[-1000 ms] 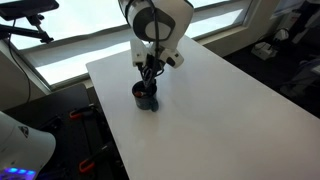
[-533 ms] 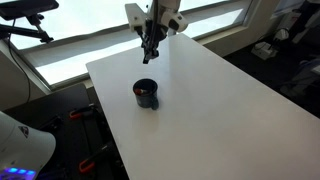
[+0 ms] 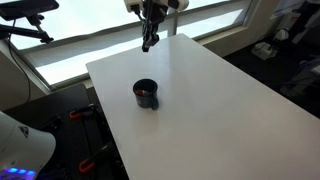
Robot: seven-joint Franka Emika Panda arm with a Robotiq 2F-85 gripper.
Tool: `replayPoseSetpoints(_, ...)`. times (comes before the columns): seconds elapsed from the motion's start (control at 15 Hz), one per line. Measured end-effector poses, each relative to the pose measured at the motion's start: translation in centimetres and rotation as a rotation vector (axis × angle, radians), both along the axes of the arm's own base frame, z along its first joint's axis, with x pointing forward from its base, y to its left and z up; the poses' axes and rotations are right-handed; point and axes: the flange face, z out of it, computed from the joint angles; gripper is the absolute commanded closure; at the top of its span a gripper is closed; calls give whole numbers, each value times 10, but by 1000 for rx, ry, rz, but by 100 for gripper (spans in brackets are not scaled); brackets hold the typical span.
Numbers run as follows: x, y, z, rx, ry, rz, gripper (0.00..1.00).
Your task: Move the mug forwards then take the marker out of the mug.
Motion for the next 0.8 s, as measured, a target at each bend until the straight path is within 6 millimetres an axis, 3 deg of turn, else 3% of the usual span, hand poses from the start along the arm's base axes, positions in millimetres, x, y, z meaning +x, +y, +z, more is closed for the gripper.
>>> replayPoseSetpoints(0.07,0,0,0,0,0,0,61)
replayPoseSetpoints(0.2,0,-1,-1,-1,1,0,48)
replayPoseSetpoints(0.6,-7,-5,-3,-4,28,30,2)
replayPoseSetpoints(0.8,-19,-7,-11,-30,98,67,0)
